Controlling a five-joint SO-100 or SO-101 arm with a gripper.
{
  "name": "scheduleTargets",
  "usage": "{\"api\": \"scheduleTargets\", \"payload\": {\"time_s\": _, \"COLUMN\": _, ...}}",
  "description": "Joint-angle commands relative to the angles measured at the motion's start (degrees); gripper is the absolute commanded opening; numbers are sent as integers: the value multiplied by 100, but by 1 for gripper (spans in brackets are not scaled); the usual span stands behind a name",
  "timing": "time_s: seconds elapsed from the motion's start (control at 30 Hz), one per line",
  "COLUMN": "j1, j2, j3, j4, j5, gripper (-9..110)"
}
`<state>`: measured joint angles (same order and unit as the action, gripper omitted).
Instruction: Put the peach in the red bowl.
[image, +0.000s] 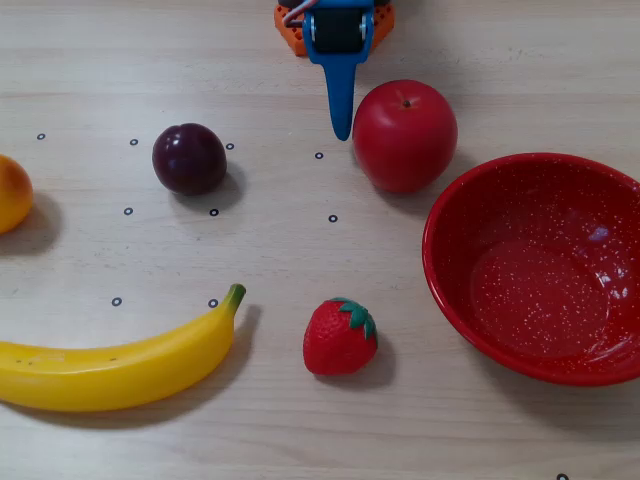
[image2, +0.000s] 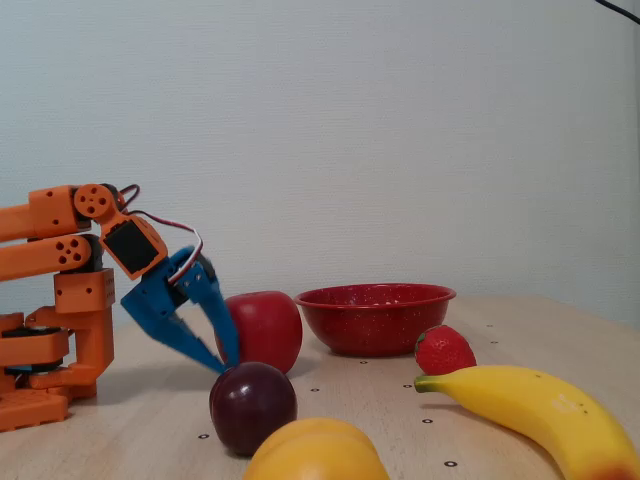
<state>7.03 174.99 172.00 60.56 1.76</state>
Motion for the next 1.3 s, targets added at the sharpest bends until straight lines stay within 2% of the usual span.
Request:
{"api": "scheduleTargets", "payload": {"time_s": 0.0, "j1": -53, "j2": -571, "j3": -1063, "j4": 132, "j5": 255, "gripper": 0}}
{"api": "scheduleTargets", "payload": {"time_s": 0.23, "j1": -352, "j2": -2672, "j3": -3542, "j4": 1046, "j5": 413, "gripper": 0}}
{"api": "scheduleTargets", "payload": {"time_s": 0.43, "j1": -940, "j2": -4157, "j3": -5396, "j4": 1230, "j5": 729, "gripper": 0}}
{"api": "scheduleTargets", "payload": {"time_s": 0.7, "j1": -1960, "j2": -6952, "j3": -9132, "j4": 3015, "j5": 1002, "gripper": 0}}
{"api": "scheduleTargets", "payload": {"time_s": 0.8, "j1": -2452, "j2": -7611, "j3": -10055, "j4": 3120, "j5": 1178, "gripper": 0}}
{"api": "scheduleTargets", "payload": {"time_s": 1.07, "j1": -3832, "j2": -9554, "j3": -12683, "j4": 3867, "j5": 3226, "gripper": 0}}
{"api": "scheduleTargets", "payload": {"time_s": 1.27, "j1": -4983, "j2": -10854, "j3": -14106, "j4": 3771, "j5": 3850, "gripper": 0}}
